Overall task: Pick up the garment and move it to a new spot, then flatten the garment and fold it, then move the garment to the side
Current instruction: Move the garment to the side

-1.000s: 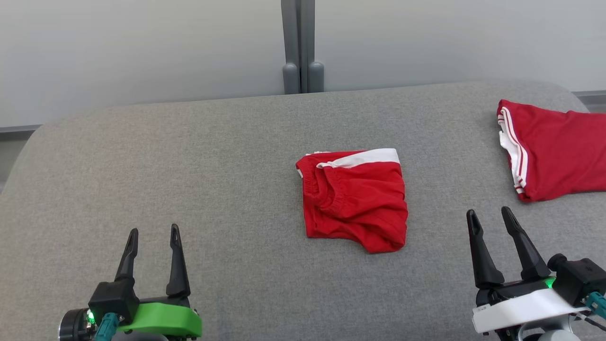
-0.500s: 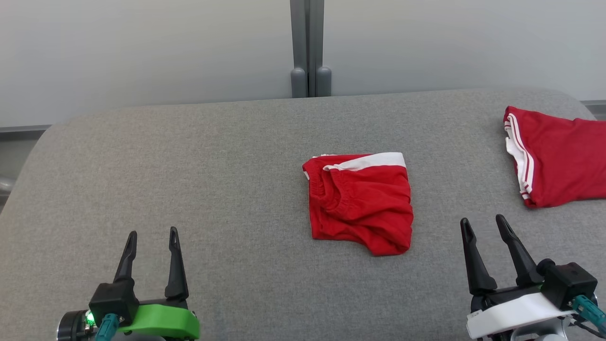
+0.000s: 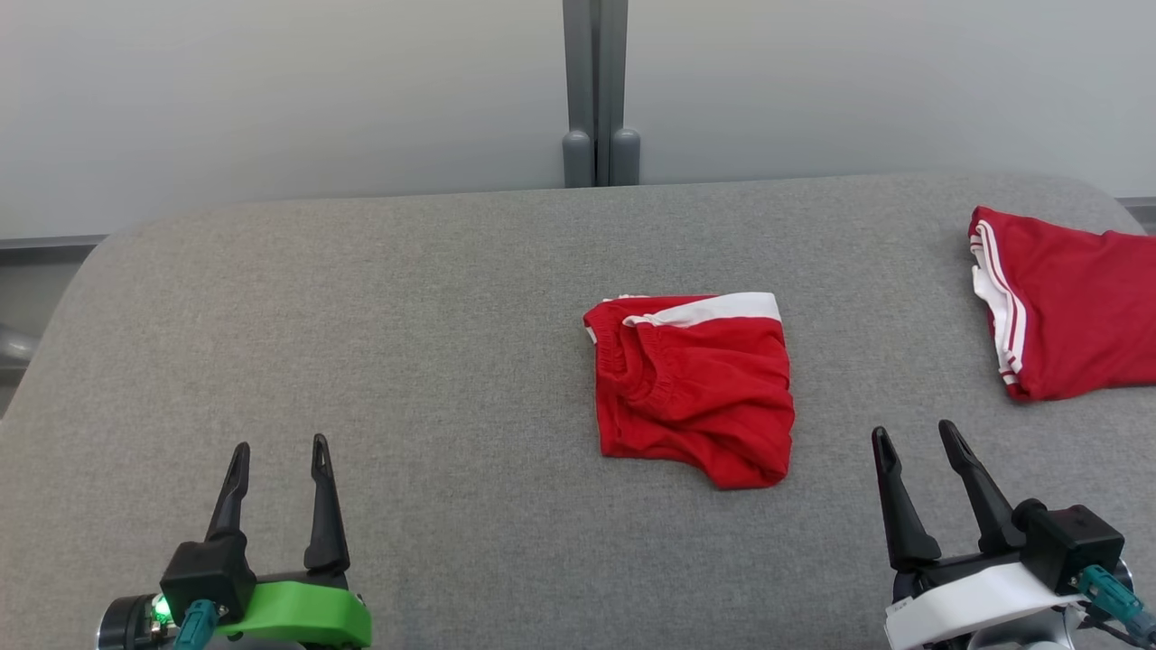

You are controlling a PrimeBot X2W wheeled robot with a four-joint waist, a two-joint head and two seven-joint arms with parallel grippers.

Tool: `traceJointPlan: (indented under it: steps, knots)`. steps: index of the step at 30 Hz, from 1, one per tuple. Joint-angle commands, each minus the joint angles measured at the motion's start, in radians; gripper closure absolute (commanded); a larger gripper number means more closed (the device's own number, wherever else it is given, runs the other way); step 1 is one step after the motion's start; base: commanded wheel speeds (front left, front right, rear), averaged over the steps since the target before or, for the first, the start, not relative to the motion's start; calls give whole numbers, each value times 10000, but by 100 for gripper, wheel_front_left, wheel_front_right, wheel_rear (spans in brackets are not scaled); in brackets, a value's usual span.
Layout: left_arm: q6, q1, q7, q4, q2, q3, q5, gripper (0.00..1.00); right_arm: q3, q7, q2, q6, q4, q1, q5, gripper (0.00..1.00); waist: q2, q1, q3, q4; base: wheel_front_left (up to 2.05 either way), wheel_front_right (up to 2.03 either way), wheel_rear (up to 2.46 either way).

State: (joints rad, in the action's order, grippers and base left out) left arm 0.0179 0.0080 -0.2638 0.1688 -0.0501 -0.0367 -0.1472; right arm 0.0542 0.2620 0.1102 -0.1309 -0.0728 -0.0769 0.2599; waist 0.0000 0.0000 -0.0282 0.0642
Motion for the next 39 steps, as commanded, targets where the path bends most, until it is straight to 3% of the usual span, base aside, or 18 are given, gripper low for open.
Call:
traceJointPlan:
  steps: [1,22,31,39]
  knots:
    - [-19,122,1,17,-64,42,94,0,-20,26,5,7,-44,44,-72,0,0,0,6,8,0,0,0]
    - [-19,187,1,-47,-46,192,-16,0,160,-144,77,7,-327,610,-78,0,0,0,75,-21,0,0,0]
    - [82,-210,1,-150,-29,-40,-67,0,586,-765,741,7,-876,2708,-124,0,0,0,661,191,0,0,0]
    - [298,-608,1,-225,-20,-492,-204,0,916,-1354,1230,7,-2159,4729,-143,0,0,0,1350,590,0,0,0]
